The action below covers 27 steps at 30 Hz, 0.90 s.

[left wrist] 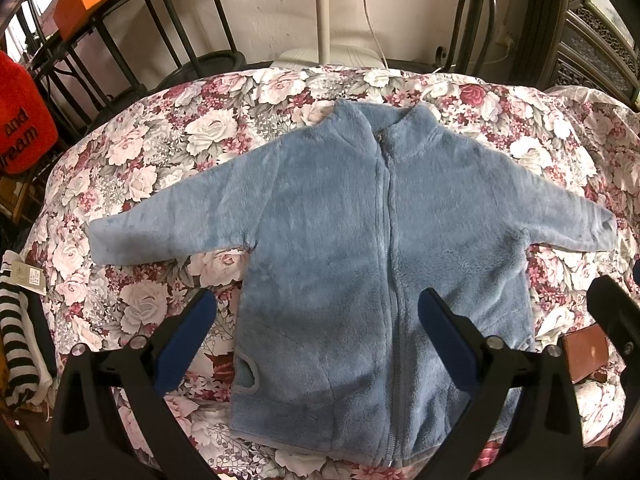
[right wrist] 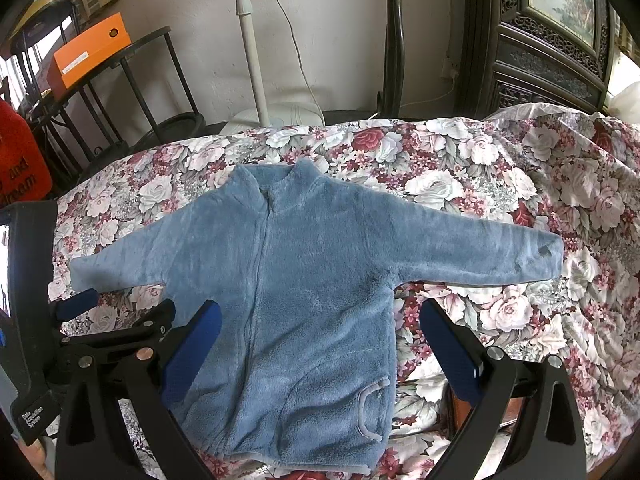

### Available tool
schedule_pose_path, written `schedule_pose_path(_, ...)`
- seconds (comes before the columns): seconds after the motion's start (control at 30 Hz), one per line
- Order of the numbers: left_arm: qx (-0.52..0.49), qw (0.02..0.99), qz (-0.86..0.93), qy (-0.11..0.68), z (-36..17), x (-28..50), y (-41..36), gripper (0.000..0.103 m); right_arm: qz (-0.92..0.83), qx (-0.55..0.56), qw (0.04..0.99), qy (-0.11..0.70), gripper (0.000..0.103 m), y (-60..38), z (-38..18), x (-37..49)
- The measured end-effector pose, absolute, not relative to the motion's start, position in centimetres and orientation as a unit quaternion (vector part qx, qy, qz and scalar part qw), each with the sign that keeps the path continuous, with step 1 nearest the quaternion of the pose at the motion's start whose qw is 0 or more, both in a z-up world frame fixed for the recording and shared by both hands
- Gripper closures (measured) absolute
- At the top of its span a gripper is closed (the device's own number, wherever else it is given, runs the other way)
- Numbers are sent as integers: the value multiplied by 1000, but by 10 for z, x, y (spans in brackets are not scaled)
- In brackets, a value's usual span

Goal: Fold small clothes

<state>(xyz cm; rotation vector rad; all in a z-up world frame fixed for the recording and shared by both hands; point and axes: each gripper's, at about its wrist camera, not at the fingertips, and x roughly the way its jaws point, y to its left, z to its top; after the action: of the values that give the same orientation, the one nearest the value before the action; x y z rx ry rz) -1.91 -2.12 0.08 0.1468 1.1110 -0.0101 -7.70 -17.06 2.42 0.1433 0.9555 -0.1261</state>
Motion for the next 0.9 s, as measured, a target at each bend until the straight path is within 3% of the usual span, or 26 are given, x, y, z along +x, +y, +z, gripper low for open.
schedule_pose_path(0.3, 87, 841, -4, 534, -13, -10, -25, 5, -61, 64, 887, 453, 4, -175, 19, -76)
schedule_pose_path(0.47, 120, 806, 1, 579, -64, 6, -35, 5, -96, 89, 879, 459, 4, -211, -12, -72)
schedule_pose_path(0.7, 147, 778, -9, 610, -107, 13, -48, 5, -122, 217, 859, 447, 4, -288, -48, -76)
schedule_pose_path(0.9, 191, 756, -23, 625, -143, 6, -65, 5, -130, 377, 832, 385, 4, -368, -73, -94)
